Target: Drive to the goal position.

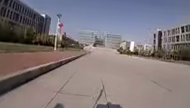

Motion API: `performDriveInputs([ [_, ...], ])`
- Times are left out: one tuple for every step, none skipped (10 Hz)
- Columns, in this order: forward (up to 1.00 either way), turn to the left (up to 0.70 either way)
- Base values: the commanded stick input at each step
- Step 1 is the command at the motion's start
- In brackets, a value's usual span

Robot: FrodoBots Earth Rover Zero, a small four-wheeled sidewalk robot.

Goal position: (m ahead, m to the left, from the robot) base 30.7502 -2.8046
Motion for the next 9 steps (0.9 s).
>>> performDriveInputs([
  [0.7, 0.0],
  [0.7, 0.0],
  [0.7, 0.0],
  [0.7, 0.0],
  [0.7, 0.16],
  [0.7, 0.35],
  [0.7, 0.35],
  [0.7, 0.35],
  [0.7, 0.35],
])
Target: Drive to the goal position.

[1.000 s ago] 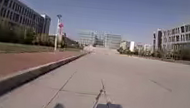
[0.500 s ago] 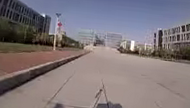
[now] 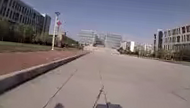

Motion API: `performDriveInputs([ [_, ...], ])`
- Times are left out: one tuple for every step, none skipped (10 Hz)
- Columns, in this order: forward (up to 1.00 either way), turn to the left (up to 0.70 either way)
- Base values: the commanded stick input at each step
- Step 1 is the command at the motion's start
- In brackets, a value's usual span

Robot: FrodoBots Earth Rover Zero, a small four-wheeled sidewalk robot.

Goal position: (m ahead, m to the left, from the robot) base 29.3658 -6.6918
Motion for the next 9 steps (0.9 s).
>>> performDriveInputs([
  [0.7, 0.35],
  [0.7, 0.35],
  [0.7, 0.35],
  [0.7, 0.22],
  [0.7, 0.03],
  [0.7, 0.0],
  [0.7, 0.0],
  [0.7, 0.0],
  [0.7, 0.0],
])
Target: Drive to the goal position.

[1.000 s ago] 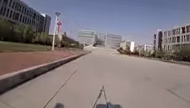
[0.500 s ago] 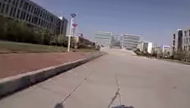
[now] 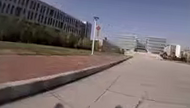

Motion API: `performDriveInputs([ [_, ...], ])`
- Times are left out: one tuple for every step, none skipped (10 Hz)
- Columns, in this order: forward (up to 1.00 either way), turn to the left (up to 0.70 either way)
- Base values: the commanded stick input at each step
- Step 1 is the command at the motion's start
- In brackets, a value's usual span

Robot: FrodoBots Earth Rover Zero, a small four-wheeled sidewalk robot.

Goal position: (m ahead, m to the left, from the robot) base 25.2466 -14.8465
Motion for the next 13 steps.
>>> performDriveInputs([
  [0.7, 0.0],
  [0.7, 0.0],
  [0.7, 0.0],
  [0.7, -0.27],
  [0.7, -0.35],
  [0.7, -0.35],
  [0.7, -0.35],
  [0.7, -0.35],
  [0.7, -0.35],
  [0.7, -0.35],
  [0.7, -0.35],
  [0.7, -0.35],
  [0.7, -0.35],
])
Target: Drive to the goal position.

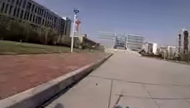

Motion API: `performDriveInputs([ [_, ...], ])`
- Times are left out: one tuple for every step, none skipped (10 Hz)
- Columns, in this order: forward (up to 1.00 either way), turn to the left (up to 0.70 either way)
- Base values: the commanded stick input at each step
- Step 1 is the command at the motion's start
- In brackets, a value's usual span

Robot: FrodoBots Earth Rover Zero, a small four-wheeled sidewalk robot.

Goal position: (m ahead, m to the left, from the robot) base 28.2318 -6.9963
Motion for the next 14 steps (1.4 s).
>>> performDriveInputs([
  [0.7, -0.35],
  [0.7, -0.35],
  [0.7, -0.21],
  [0.7, -0.04],
  [0.7, 0.0],
  [0.7, 0.0],
  [0.7, 0.0],
  [0.7, 0.0],
  [0.7, 0.0],
  [0.7, 0.0],
  [0.7, 0.0],
  [0.7, 0.0],
  [0.7, 0.0],
  [0.7, 0.0],
])
